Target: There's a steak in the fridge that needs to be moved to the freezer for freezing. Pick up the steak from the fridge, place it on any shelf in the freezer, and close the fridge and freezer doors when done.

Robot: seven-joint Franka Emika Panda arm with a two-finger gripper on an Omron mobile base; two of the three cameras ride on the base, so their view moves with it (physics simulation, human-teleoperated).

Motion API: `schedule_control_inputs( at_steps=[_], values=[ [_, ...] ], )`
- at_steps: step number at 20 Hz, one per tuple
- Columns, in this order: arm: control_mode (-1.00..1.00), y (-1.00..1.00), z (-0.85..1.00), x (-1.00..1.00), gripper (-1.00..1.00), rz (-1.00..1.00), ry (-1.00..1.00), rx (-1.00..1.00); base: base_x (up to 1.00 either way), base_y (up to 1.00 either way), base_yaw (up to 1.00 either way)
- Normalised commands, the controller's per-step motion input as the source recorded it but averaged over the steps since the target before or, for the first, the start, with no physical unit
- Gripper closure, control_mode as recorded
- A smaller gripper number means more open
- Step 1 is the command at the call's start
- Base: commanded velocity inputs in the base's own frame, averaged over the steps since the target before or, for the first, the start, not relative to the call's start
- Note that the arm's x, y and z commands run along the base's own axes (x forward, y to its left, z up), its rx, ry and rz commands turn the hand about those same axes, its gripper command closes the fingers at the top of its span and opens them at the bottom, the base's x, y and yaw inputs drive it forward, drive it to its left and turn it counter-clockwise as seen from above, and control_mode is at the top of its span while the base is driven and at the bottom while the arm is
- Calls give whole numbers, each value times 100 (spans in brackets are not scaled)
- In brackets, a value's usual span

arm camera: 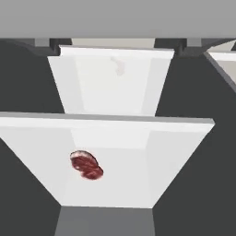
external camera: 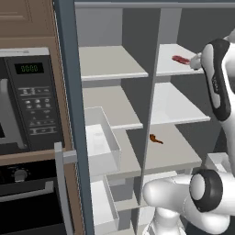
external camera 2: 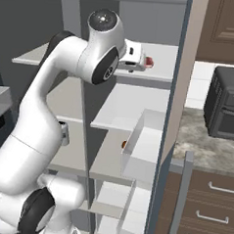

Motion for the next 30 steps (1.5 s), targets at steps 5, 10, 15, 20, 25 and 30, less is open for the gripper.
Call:
schedule_control_inputs(
  at_steps=[5, 10, 15, 20, 25, 30],
  values=[
    [-100, -19, 10, 70, -100, 3, 11, 0, 0, 0, 0],
    [-100, -28, -1, 65, -100, 10, 9, 0, 0, 0, 0],
    [-100, -19, -23, 40, -100, 10, 2, 0, 0, 0, 0],
    [-100, 0, -30, 38, -100, 6, 0, 0, 0, 0, 0],
    [-100, -8, -30, 55, -100, 3, 0, 0, 0, 0, 0],
    [-100, -25, -22, 57, -100, 2, 4, 0, 0, 0, 0]
  ],
)
